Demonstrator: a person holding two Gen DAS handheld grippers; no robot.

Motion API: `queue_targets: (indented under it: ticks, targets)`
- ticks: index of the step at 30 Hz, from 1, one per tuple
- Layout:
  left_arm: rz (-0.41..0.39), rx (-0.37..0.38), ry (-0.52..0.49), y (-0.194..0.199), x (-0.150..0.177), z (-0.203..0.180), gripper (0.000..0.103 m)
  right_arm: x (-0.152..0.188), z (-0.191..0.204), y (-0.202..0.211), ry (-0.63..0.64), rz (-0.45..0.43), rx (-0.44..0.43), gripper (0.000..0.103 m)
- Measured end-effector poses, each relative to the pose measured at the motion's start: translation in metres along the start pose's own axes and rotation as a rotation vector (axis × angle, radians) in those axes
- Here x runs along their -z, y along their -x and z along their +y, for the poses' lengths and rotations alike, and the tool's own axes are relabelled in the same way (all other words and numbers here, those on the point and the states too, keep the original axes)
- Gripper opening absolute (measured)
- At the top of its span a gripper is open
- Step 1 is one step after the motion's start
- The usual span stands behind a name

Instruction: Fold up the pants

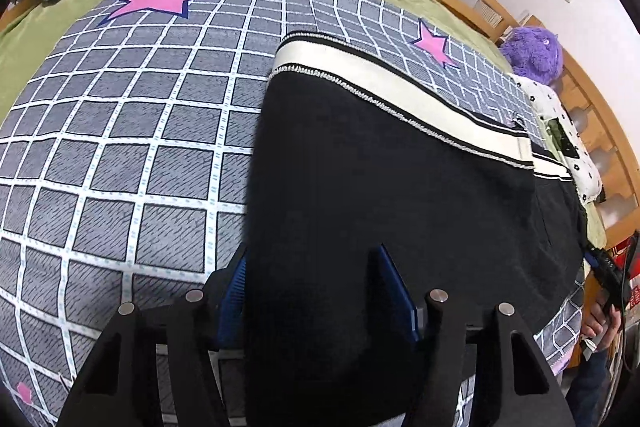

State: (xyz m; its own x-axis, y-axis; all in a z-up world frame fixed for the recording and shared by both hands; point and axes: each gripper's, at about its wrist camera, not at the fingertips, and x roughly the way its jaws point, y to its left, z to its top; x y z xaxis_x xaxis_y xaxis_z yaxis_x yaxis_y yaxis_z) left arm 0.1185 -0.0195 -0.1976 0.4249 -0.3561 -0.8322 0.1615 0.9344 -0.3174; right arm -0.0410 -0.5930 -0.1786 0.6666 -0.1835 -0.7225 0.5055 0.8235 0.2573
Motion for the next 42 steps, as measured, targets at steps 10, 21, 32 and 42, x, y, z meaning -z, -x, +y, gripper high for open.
queue_targets:
  ticks: [10,21,32,42]
  targets:
    - [0.035,-0.008,-0.038,-0.013,-0.013,-0.007,0.07,-0.027,-0.025,-0.065,-0.139,0.098,-0.129,0.048]
    - [0.033,0.002,-0.032,-0.02,-0.028,-0.01,0.037,-0.032,-0.005,-0.058,-0.069,0.061,-0.099,0.018]
    - [-0.109,0.072,-0.033,0.045,-0.061,-0.026,0.01,-0.072,0.091,0.035,0.046,-0.139,-0.051,0.014]
    - [-0.253,0.049,-0.041,0.134,-0.104,0.019,0.01,-0.098,0.197,0.083,0.083,-0.228,-0.21,0.013]
